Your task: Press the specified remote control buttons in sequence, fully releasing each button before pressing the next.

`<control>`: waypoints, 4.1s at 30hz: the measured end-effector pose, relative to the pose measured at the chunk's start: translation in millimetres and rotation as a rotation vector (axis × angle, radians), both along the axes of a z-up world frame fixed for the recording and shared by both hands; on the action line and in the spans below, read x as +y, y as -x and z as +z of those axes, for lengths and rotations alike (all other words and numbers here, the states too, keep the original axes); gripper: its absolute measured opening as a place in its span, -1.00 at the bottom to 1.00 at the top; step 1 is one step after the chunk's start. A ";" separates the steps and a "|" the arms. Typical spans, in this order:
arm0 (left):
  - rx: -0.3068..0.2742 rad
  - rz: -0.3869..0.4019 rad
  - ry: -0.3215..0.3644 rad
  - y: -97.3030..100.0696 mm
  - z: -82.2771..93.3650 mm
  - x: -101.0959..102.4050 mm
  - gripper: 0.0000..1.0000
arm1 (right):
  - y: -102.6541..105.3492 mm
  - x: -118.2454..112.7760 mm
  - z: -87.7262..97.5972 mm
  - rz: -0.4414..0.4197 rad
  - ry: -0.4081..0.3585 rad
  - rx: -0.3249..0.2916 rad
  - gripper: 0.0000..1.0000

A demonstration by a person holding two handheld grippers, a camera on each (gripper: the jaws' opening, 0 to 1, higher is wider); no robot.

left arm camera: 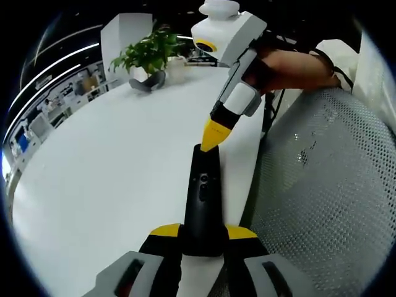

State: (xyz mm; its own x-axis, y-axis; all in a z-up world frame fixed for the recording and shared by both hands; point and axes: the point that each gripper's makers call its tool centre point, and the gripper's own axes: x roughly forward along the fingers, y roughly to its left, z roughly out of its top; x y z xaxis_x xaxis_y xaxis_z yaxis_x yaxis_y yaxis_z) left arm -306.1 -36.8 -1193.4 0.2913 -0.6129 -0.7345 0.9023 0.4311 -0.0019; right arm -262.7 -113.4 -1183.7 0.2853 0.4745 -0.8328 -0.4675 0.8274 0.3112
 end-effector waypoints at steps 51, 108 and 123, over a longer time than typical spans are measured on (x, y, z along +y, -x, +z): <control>-0.002 -0.003 0.005 -1.3 -0.1 -0.1 -0.51 | 5.5 13.7 0.1 0.143 0.047 -0.044 -1.00; -0.004 -0.018 0.015 0.1 -0.4 -6.1 -0.51 | 6.4 22.1 -1.0 0.235 0.091 -0.111 -1.00; -0.006 -0.017 0.015 0.1 0.7 -6.3 -0.51 | 6.3 22.6 -1.1 0.275 0.120 -0.143 -1.00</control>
